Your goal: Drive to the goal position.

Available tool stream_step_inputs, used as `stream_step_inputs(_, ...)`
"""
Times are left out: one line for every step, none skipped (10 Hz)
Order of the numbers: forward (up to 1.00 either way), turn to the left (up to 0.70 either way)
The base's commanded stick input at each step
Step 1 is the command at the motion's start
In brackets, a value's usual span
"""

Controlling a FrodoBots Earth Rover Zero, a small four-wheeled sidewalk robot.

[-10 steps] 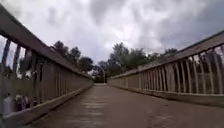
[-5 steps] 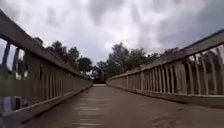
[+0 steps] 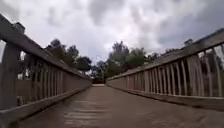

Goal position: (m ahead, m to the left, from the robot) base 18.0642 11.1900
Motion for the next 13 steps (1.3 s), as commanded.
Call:
stream_step_inputs(0.85,0.0)
stream_step_inputs(0.85,0.0)
stream_step_inputs(0.85,0.0)
stream_step_inputs(0.85,0.0)
stream_step_inputs(0.85,0.0)
stream_step_inputs(0.85,0.0)
stream_step_inputs(0.85,0.0)
stream_step_inputs(0.85,0.03)
stream_step_inputs(0.85,0.21)
stream_step_inputs(0.85,0.31)
stream_step_inputs(0.85,0.15)
stream_step_inputs(0.85,0.0)
stream_step_inputs(0.85,0.0)
